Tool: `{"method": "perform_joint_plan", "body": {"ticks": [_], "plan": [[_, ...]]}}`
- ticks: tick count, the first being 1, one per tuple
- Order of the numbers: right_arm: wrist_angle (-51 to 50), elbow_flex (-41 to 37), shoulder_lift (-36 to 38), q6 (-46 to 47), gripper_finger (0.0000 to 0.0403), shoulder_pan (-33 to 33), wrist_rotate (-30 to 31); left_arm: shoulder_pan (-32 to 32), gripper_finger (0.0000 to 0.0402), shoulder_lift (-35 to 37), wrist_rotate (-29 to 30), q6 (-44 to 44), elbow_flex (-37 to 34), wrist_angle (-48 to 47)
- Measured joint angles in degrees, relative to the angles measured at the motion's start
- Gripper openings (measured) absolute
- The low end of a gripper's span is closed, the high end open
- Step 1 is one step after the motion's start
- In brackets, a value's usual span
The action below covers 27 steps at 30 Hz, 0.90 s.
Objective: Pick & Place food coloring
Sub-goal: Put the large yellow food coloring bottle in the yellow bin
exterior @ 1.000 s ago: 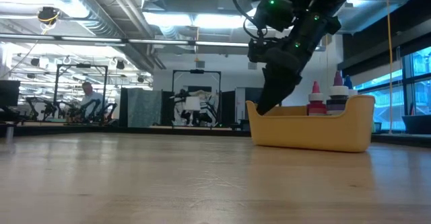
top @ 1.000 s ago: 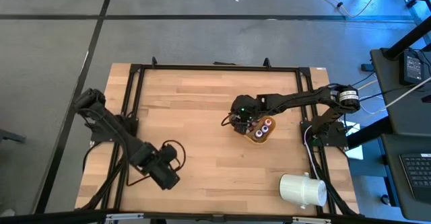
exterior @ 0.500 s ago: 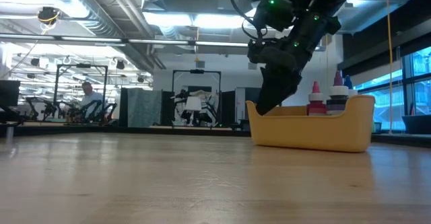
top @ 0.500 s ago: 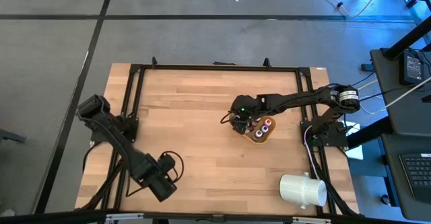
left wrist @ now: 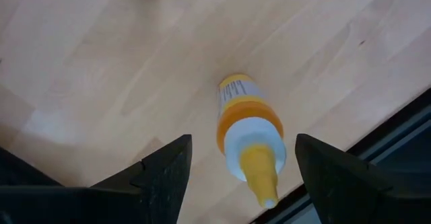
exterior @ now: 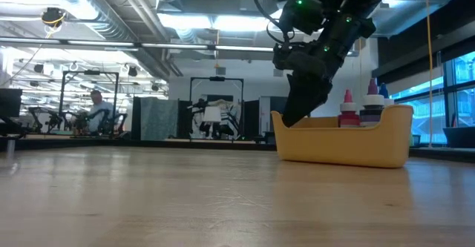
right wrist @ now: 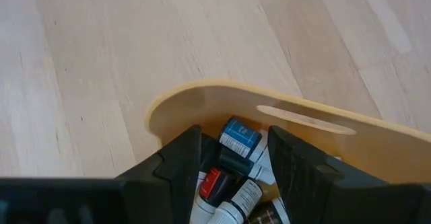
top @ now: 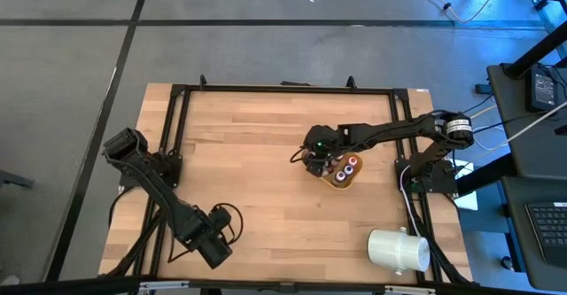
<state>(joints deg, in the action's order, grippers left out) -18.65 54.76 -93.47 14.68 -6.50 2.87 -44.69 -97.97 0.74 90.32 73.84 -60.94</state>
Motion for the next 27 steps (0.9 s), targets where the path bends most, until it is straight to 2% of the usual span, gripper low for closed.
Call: {"method": "perform_joint_plan", "body": {"ticks": [8, 22, 27], "plan": [[0.02, 0.0, 0.0, -0.48, 0.0174, 0.0, 0.02, 0.57, 0.025, 0.0, -3.12, -1.4, 0.0, 0.02], [0.0, 0.0, 0.0, -1.63, 0.0174, 0.0, 0.02, 0.59, 0.0117, 0.04, -1.72, -3.69, 0.0, -0.01], [0.0, 0.0, 0.0, -3.04, 0.0174, -0.01, 0.02, 1.56, 0.0111, 0.07, -1.71, -11.14, 0.37, 0.76]]}}
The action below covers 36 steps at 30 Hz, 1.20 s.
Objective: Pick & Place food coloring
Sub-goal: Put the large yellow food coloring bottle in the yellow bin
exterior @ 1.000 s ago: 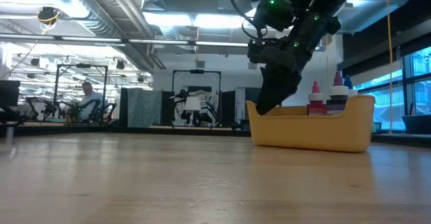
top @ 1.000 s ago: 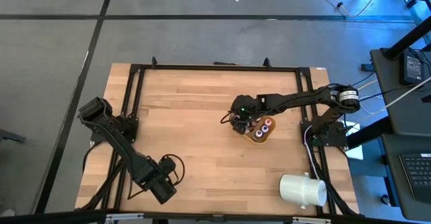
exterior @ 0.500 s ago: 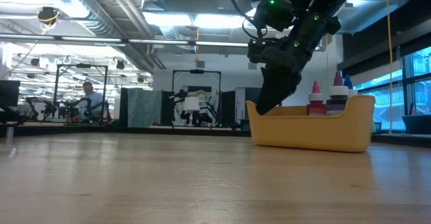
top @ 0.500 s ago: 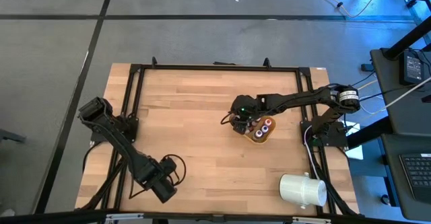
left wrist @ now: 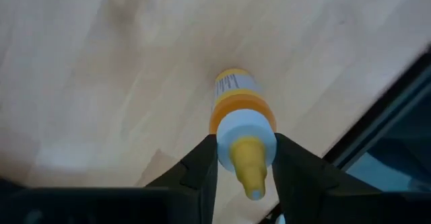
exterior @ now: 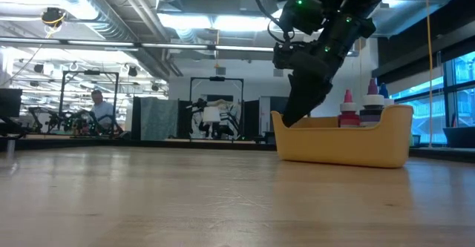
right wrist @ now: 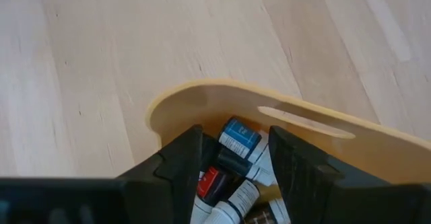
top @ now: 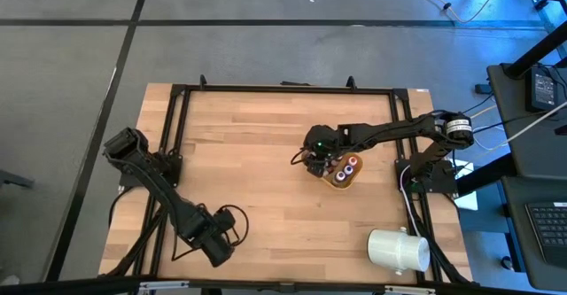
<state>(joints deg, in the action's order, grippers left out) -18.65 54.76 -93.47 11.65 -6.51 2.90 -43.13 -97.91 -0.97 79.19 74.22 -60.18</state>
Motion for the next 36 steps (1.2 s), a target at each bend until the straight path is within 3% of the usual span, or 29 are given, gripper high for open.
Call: {"method": "perform_joint_plan", "body": {"ticks": [6, 12, 17, 21, 28, 32, 36], "plan": [[-4.96, 4.38, 4.45, -4.96, 0.0175, 1.08, 0.76, 5.97, 0.0112, 0.0, 1.72, -11.63, 3.02, -0.07], [-12.37, 8.28, 12.79, -6.23, 0.0175, 5.95, 2.65, 14.87, 0.0118, 0.0, 4.22, -32.95, 6.17, 2.32], [-17.27, 5.28, 19.89, -1.74, 0.0175, 11.98, 11.05, 21.83, 0.0113, 0.0, 2.58, -48.36, 9.48, 6.52], [-18.82, 1.99, 23.6, 3.36, 0.0175, 14.93, 13.14, 25.24, 0.0113, 0.0, 3.81, -59.39, 12.5, 6.61], [-19.03, -1.21, 24.72, 6.08, 0.0175, 15.73, 13.45, 29.46, 0.0113, -2.55, 5.58, -67.01, 17.82, 5.49], [-19.06, -1.46, 24.68, 5.89, 0.0175, 15.73, 16.69, 31.21, 0.0113, -8.47, 3.96, -71.52, 24.77, 0.65], [-19.19, -1.46, 24.68, 5.89, 0.0175, 15.7, 17.62, 32.17, 0.0116, -14.41, 5.95, -75.34, 31.66, -4.44]]}}
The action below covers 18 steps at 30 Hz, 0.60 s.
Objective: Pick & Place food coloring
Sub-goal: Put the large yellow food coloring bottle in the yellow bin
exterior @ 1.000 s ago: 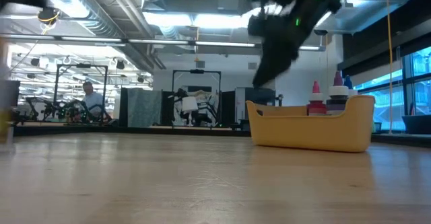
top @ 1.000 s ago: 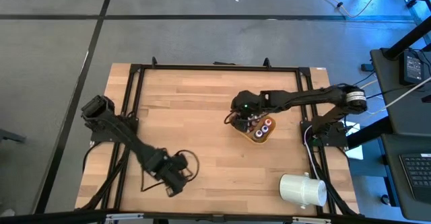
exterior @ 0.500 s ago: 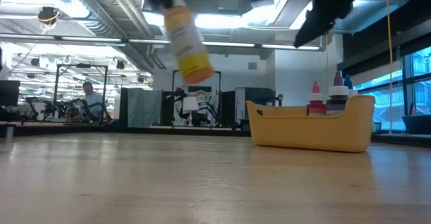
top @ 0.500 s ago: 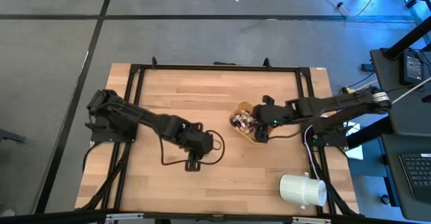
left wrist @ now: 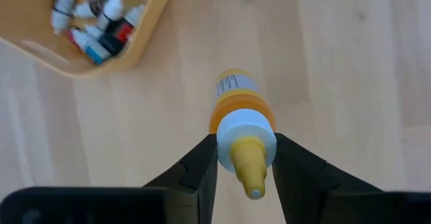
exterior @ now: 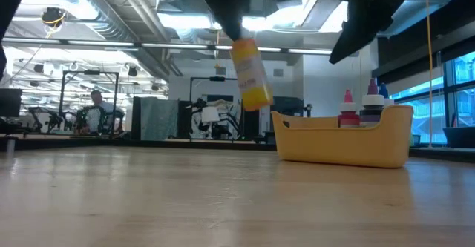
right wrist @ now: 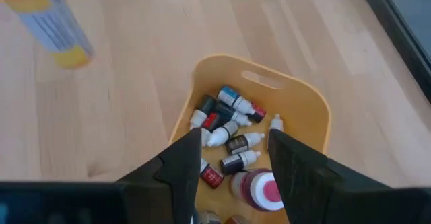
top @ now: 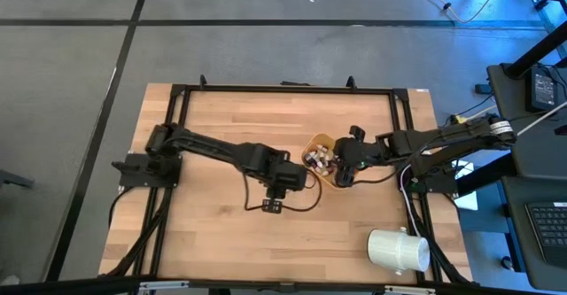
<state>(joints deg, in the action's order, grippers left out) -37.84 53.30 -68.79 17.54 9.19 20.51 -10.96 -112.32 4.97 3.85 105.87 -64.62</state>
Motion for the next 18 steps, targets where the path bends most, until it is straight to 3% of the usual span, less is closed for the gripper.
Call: {"method": "perform_joint_plan", "body": {"ticks": [6, 18], "plan": [[-0.24, 0.0, 0.0, 0.0, 0.0175, 0.0, -0.02, 0.34, 0.0117, -4.88, -0.11, -4.63, 2.74, 0.04], [-0.2, 0.0, -0.04, 0.4, 0.0175, 0.0, -0.66, 0.53, 0.0124, -7.9, -4.29, -0.31, 1.91, -1.2]]}}
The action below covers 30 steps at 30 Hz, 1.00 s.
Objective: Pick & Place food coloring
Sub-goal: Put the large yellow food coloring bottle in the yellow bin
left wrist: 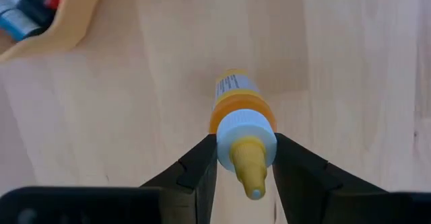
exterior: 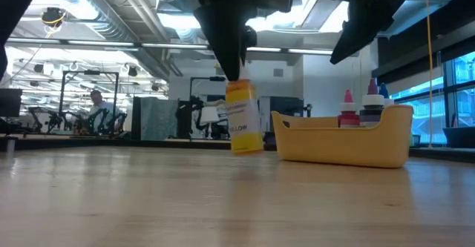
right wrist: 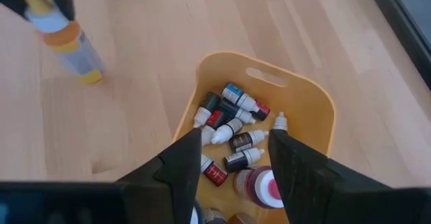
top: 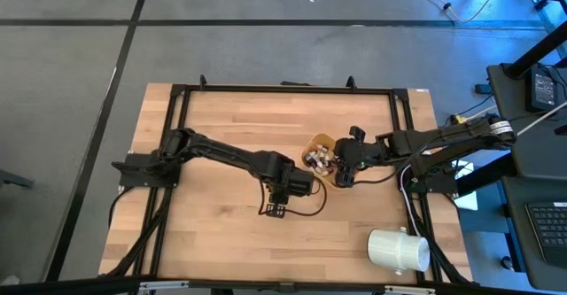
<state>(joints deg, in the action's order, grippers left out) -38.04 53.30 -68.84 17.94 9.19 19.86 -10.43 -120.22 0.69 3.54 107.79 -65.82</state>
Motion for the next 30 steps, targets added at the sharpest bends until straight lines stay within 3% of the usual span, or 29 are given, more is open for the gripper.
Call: {"method": "perform_joint_plan", "body": {"ticks": [23, 30], "plan": [[0.43, 0.0, -0.02, -0.08, 0.0175, -0.01, 0.0, -0.07, 0.0147, -1.69, -0.35, 1.71, 0.07, -0.34], [0.42, 0.0, -0.02, -0.14, 0.0174, 0.0, 0.0, -0.14, 0.0182, -1.67, -0.62, 1.71, 0.07, -0.35]]}}
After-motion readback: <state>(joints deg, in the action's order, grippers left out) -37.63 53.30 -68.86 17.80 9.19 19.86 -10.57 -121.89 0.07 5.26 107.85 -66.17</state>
